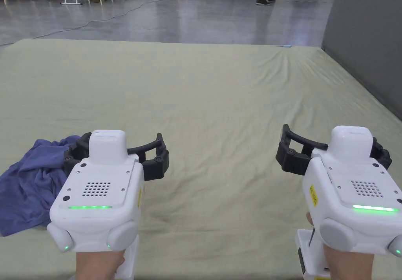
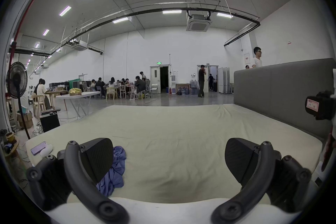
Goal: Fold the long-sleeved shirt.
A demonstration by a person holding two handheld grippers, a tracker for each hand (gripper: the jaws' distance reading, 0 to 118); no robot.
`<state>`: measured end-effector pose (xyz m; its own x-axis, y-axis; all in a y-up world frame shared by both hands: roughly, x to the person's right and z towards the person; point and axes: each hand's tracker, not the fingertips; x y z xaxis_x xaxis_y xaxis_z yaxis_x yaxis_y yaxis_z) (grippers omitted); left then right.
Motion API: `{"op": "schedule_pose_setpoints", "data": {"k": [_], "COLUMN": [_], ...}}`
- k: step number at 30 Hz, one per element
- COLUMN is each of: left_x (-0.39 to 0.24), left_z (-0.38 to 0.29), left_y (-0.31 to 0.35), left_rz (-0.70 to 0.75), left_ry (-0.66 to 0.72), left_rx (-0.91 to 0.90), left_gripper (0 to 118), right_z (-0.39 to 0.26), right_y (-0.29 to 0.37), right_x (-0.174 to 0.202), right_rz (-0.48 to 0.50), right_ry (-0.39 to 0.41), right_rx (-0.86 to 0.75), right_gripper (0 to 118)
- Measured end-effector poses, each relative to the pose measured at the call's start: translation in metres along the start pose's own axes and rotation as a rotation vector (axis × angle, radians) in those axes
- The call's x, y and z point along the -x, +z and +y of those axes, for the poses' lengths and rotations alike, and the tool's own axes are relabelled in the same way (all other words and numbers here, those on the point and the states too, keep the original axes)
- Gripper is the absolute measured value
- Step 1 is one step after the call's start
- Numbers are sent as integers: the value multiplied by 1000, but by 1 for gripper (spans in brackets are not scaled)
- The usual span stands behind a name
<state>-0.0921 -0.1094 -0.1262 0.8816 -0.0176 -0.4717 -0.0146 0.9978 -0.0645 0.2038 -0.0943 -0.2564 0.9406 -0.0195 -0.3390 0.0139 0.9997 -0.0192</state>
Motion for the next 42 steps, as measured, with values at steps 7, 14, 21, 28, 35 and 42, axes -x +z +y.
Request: {"op": "schedule_pose_setpoints", "data": {"k": [7,14,21,28,35,42], "left_x": [0,0,0,-2,-4,-6], "left_z": [-1,0,2,3,6,8], "left_y": [-2,-4,-5,-5,-5,-6], "left_rz": [-3,-9,-7,-8,-13,5], "left_ry": [2,9,-1,-9,6,-22], "left_rx": [15,13,9,19,7,-8], "left_gripper": [118,118,118,118,118,118], "right_z": [0,1,3,2,9,9], "right_y": [0,-3,-6,-4,-7,-6], "right_x": [2,7,9,6,1,1], "right_rz": [-19,-48,-39,-57,-48,-55], "right_ry": [33,51,108,77,88,92], "right_rx": [-28,-33,-29,-69,-14,-25], "right_gripper": [118,118,118,118,118,118]}}
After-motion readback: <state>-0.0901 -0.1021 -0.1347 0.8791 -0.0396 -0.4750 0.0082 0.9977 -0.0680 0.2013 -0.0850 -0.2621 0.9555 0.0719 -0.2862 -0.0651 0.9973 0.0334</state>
